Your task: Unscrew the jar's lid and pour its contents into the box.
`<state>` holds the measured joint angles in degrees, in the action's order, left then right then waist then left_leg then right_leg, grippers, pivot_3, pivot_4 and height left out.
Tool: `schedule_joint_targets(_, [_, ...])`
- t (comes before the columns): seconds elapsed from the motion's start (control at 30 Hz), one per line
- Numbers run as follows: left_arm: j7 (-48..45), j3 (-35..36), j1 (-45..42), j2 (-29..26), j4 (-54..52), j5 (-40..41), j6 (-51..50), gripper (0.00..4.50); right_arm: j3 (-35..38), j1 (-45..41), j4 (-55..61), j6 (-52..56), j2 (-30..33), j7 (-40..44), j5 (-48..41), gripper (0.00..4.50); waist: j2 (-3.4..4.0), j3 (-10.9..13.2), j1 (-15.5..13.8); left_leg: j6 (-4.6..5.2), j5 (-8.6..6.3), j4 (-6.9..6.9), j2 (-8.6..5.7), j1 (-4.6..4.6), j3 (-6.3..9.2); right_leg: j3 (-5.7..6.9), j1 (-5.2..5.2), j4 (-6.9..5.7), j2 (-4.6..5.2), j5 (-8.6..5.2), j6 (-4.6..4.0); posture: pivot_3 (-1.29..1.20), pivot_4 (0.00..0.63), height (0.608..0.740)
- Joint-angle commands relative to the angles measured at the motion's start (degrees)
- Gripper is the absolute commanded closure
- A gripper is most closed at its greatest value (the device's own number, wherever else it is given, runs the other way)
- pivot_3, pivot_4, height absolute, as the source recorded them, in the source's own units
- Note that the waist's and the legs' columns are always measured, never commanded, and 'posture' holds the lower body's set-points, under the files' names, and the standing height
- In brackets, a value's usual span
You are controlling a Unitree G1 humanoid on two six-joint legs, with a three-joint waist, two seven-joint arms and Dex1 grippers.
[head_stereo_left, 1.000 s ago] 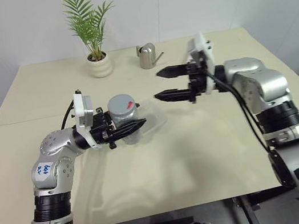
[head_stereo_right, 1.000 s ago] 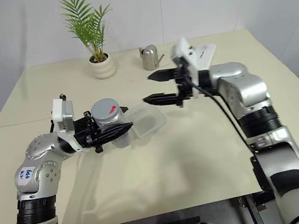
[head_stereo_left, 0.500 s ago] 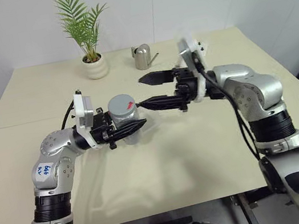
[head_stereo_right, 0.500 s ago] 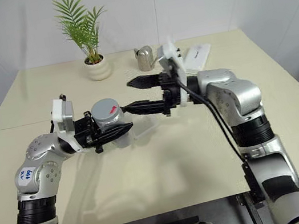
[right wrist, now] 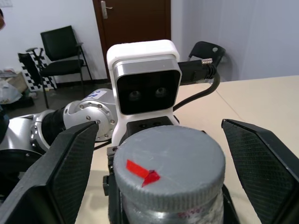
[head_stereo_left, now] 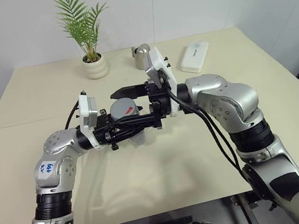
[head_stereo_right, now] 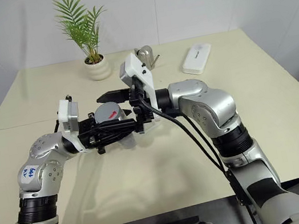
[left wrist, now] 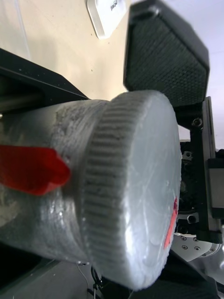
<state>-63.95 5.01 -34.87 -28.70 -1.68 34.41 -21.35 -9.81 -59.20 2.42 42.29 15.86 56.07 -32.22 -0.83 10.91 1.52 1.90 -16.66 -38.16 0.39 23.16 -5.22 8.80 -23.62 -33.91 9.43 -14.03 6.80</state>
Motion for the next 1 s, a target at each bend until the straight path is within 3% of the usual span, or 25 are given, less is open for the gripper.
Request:
schedule_joint_targets(0.03, [-0.2,0.4,-0.7,-0.7,-1.3,0.7,0.2,2.40,-0.1,-1.8,-0.7,-2.1,-0.5,-1.4,2.0,0.06,0.00,0.0,0.1,0.00,0.00,0.00,0.00,0.00,0.00,-0.01,0.00,0.00,0.00,0.00,0.00,0.00,0.150,0.740])
schedule_joint_targets(0.37, [-0.2,0.3,-0.9,-1.2,-1.3,0.9,0.1,2.40,1.3,-4.4,-9.7,-6.7,3.0,1.7,5.0,0.06,0.00,0.0,0.0,0.00,0.00,0.01,0.00,-0.01,-0.01,-0.02,-0.01,0.00,0.00,0.00,0.00,0.00,0.150,0.740])
schedule_joint_targets(0.73, [-1.1,0.8,-1.3,-2.1,-0.8,0.9,0.2,2.40,4.5,-6.7,-23.7,-17.1,13.7,14.7,7.0,0.06,0.00,0.0,0.0,0.02,-0.01,0.05,-0.03,0.01,-0.09,0.00,0.01,0.07,0.01,0.00,0.00,0.00,0.150,0.740])
schedule_joint_targets(0.87, [-0.3,0.9,-1.0,-2.2,-0.9,0.8,-0.5,2.40,7.9,-6.0,-21.9,-12.5,15.2,18.3,2.6,0.06,0.03,0.0,0.2,0.00,-0.01,0.08,0.06,0.00,-0.10,-0.02,-0.05,0.05,-0.04,0.00,0.00,0.00,0.150,0.740])
schedule_joint_targets(1.0, [-0.5,0.6,-0.4,-2.6,-1.1,0.5,-0.5,2.40,7.2,-4.1,-15.0,-8.8,13.3,15.9,1.4,0.06,0.03,0.0,0.1,0.00,-0.01,0.04,0.07,0.00,-0.10,-0.02,-0.03,0.05,-0.04,0.00,0.00,0.00,0.150,0.740])
